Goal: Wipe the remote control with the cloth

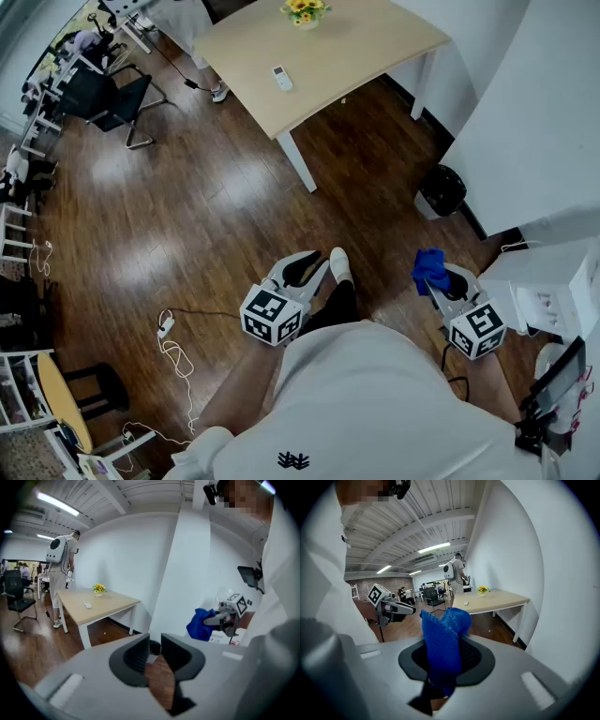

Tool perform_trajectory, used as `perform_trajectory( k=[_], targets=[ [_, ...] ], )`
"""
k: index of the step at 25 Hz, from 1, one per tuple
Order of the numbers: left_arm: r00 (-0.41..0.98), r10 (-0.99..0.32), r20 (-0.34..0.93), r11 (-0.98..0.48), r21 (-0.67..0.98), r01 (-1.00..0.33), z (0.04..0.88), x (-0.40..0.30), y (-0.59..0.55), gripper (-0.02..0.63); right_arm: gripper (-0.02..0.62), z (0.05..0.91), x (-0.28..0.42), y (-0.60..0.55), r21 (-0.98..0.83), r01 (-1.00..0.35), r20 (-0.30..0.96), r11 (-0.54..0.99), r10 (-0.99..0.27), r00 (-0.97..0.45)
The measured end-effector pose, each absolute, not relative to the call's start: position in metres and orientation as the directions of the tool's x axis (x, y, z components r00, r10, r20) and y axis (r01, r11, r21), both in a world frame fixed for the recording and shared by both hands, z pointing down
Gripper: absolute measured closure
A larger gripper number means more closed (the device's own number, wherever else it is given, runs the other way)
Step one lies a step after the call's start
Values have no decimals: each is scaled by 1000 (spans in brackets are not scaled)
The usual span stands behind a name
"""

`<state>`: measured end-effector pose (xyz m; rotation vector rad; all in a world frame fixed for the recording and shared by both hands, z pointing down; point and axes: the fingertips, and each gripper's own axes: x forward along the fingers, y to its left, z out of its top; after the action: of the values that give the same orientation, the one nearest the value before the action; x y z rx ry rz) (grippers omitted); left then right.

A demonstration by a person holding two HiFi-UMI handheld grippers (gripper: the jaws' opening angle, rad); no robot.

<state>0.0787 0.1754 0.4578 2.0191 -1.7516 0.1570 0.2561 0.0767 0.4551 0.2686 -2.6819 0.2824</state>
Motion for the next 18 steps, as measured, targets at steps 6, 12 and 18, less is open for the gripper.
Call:
perform_trajectory(
  k=[6, 12, 18],
  targets=[
    [239, -906, 350, -132, 304, -943, 452, 27, 112, 523, 518, 446, 200, 26, -138, -252, 483, 958, -157, -862],
    [198, -915, 350, -93, 295, -951, 457, -52, 69, 517, 518, 426, 109, -28, -127, -182, 473, 975, -101, -875],
    [109, -932, 346, 6, 314, -949, 462, -99, 57, 505, 518, 433, 45, -50, -143, -74, 496, 987, 7, -868]
  ],
)
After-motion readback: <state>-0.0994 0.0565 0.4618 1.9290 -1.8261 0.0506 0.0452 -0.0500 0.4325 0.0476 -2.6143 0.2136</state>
